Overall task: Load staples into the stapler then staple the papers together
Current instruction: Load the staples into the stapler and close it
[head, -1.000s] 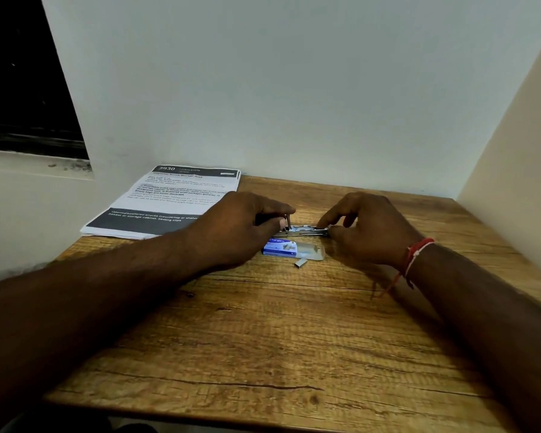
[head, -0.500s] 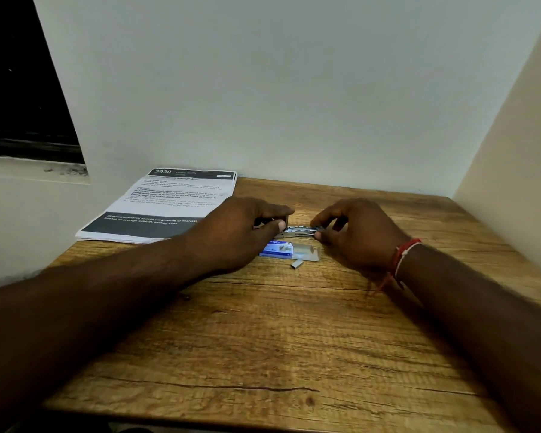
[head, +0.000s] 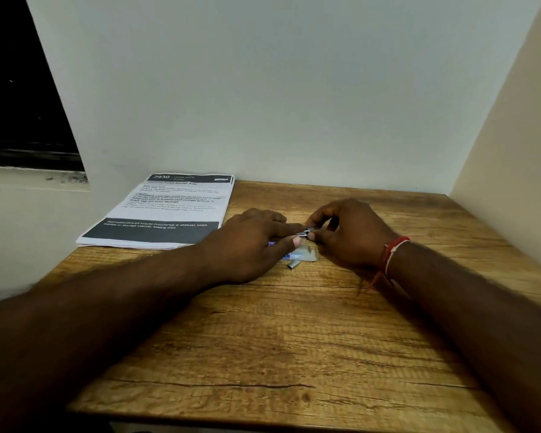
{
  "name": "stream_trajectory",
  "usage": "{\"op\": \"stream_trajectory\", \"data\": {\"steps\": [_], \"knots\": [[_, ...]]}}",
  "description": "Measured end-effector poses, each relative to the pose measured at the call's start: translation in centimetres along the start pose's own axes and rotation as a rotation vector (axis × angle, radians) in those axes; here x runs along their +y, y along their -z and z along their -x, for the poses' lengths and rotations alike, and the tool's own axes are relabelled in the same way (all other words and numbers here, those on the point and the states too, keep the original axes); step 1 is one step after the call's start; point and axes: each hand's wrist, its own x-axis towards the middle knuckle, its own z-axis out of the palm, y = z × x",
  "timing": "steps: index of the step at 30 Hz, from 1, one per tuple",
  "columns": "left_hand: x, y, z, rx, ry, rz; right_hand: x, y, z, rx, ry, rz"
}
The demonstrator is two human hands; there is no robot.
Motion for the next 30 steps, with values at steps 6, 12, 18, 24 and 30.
{"op": "stream_trajectory", "data": {"steps": [6,12,18,24,30], "knots": [[0.3,0.1,0.1,-0.009,-0.012,-0.045,-0.2,-0.1,0.1,0.005,-0.003,0.008],[-0.4,-0.2,0.0,-0.028,0.006,-0.049,-0.4,-0.1,0.3,0.005,-0.003,0.008],[-1.1,-0.3,-0.1,-0.006,0.001,0.024,-0.5,0.1,0.3,0.001,-0.001,0.009],[-0.9,0.0,0.2,0.056,-0.017,0.096,-0.5,0.1,0.3,-0.005,0.005,0.008],[-1.5,1.6,1.0,0.152,0.04,0.162,-0.9,1.6,1.2,0.047,0.129,0.009]]}}
